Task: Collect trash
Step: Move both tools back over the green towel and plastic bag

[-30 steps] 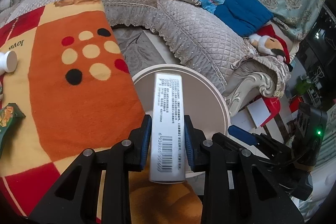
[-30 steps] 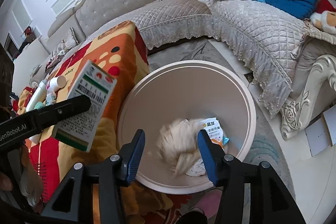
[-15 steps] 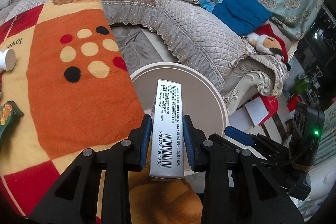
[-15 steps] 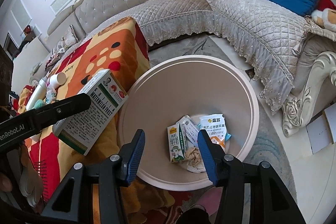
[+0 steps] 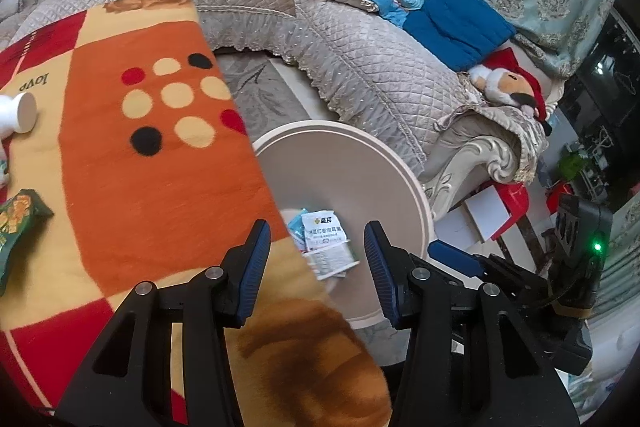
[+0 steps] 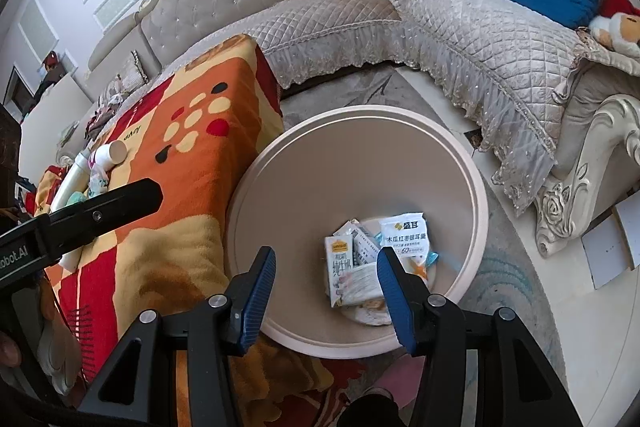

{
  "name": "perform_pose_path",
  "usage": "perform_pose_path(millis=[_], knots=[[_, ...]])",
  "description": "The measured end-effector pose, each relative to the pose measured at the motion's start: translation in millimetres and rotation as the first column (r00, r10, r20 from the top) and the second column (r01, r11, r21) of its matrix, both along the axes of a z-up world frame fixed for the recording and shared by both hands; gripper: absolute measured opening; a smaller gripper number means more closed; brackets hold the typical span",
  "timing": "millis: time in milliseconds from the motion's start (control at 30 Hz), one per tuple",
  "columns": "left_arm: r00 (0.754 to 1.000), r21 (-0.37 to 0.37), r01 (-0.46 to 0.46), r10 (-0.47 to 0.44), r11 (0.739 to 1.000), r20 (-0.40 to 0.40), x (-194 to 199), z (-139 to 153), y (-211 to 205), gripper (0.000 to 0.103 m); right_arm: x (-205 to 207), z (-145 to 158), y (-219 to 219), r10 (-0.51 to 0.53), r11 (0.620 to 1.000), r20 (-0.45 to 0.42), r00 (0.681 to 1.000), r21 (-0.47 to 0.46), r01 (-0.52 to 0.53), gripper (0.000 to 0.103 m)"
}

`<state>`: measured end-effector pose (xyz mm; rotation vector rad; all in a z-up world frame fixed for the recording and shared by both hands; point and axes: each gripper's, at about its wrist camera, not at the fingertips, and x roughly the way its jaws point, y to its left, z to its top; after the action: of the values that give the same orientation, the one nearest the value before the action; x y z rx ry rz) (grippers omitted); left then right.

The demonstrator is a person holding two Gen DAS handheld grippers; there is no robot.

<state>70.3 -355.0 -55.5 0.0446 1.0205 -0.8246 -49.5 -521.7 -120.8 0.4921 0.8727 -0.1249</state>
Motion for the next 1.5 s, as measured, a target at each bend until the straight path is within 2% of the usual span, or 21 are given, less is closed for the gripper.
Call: perform_pose_path(millis=[367,500,567,800,1167,1400,1500], knots=[[0.996,0.029,-0.083,0.082,0.996,0.037,3,2,43,0.047,7,9,22,0.048,0.999,0.017,0.999,0.000,-0.048,0.051],[0.991,0.039,-0.132,0.130,0.990,0.043,8,5,72,0.047,14,16,40,0.084,0.996,0.034,0.996,-0.001,-0.084,0.068],[0.986,0.046,-0.159,0.157,0.986,0.047,12,6,88,0.047,18,18,49,0.101,0.995,0.040,0.994,-0.003,-0.101,0.068],[0.963,0.068,-0.267,0.264,0.961,0.052,25,6,142,0.047,37,25,88,0.180,0.984,0.048,0.983,-0.006,-0.180,0.068],[0.930,0.081,-0.366,0.362,0.927,0.065,27,12,226,0.047,61,32,143,0.285,0.959,0.048,0.957,-0.014,-0.284,0.068],[0.894,0.065,-0.448,0.448,0.891,0.023,55,15,270,0.047,76,34,166,0.325,0.946,0.045,0.945,0.001,-0.325,0.068],[0.888,0.066,-0.458,0.460,0.887,-0.015,74,13,273,0.056,83,37,176,0.344,0.939,0.051,0.938,0.007,-0.344,0.068]])
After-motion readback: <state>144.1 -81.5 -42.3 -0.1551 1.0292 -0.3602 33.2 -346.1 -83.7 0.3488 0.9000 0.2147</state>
